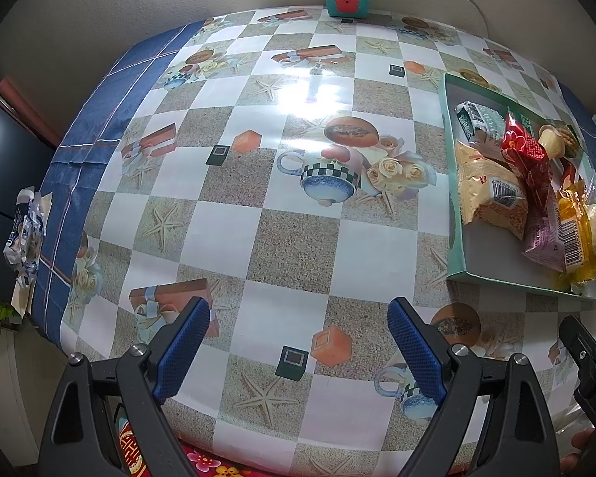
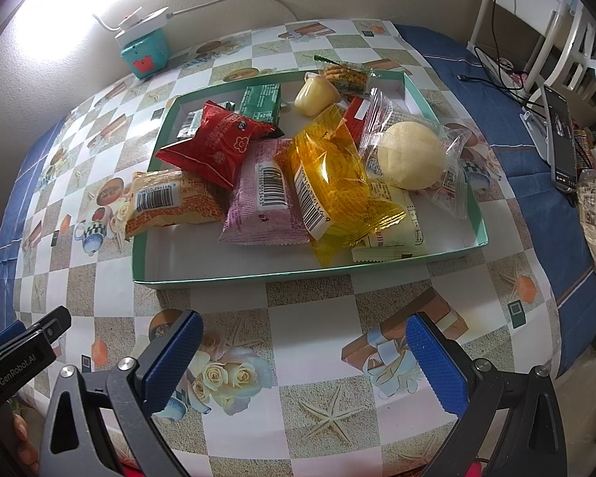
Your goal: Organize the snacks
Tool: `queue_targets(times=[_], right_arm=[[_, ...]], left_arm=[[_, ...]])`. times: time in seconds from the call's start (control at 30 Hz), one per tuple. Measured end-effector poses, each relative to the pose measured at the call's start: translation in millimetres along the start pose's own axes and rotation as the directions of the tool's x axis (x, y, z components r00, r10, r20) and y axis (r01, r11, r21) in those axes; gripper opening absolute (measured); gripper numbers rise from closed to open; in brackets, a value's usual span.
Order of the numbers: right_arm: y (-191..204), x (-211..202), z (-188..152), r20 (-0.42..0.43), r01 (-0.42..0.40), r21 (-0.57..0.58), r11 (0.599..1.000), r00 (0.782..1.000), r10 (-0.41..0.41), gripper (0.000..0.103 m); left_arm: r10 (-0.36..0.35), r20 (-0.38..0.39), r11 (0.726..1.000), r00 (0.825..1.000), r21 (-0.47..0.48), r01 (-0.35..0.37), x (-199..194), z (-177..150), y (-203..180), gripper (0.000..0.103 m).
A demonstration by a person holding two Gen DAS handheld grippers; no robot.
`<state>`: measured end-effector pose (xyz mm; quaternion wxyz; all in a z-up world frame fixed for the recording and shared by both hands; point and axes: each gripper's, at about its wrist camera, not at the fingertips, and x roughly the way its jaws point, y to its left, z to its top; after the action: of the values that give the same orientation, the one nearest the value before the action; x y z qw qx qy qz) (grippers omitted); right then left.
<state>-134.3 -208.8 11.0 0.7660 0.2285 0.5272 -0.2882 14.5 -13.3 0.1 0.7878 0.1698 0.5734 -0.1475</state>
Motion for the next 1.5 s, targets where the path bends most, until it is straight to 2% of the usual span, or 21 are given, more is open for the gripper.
queue_targets(times=[1.5], right_arm=[[0.2, 1.4, 0.6, -0.003, 0.000, 0.000, 1.000, 1.000, 0.000, 0.103]], left_arm=[[-0.008, 0.008, 1.000, 1.000, -0.004, 0.008, -3.4, 0.6, -0.9, 0.091]])
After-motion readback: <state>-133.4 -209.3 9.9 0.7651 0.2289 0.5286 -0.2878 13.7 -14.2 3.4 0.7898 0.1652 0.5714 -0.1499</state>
